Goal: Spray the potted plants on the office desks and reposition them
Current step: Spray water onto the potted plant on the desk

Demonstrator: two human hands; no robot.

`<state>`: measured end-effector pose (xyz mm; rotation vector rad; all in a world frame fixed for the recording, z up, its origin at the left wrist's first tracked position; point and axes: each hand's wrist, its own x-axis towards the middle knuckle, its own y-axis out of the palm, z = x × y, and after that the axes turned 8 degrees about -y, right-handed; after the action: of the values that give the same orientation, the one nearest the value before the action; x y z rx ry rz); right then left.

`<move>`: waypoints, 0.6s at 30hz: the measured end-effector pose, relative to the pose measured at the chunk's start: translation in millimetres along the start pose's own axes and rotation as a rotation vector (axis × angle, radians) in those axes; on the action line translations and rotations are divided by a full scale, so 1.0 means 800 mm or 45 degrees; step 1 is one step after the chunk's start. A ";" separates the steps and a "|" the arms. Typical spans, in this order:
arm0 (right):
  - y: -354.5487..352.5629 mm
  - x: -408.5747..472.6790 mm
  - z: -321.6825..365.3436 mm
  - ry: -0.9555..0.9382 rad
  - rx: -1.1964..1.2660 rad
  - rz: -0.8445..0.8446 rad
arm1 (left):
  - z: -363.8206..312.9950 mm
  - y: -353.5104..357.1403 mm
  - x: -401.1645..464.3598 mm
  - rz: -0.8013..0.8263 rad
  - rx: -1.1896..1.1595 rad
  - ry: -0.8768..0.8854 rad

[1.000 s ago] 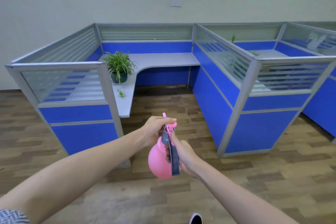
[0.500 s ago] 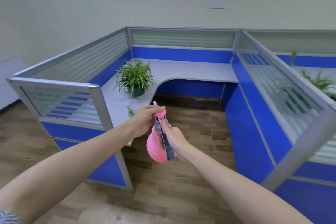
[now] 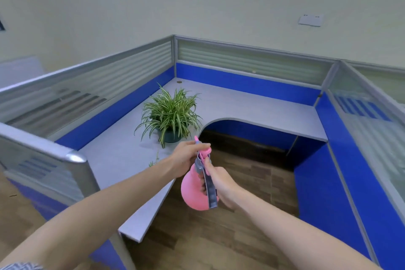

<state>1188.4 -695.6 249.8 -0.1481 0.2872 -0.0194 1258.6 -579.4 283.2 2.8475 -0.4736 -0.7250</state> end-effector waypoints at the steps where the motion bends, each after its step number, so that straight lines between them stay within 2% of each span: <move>1: -0.004 0.029 0.009 0.008 -0.025 0.009 | -0.014 -0.004 0.025 -0.024 -0.006 0.001; 9: -0.042 0.206 0.058 0.020 -0.077 0.131 | -0.082 -0.031 0.187 -0.150 -0.113 0.035; 18: -0.086 0.414 0.066 0.053 -0.030 0.429 | -0.110 -0.050 0.373 -0.482 -0.296 -0.042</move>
<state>1521.3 -769.6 216.6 -0.1211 0.3510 0.3152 1560.3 -637.4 220.0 2.7305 0.1468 -0.8256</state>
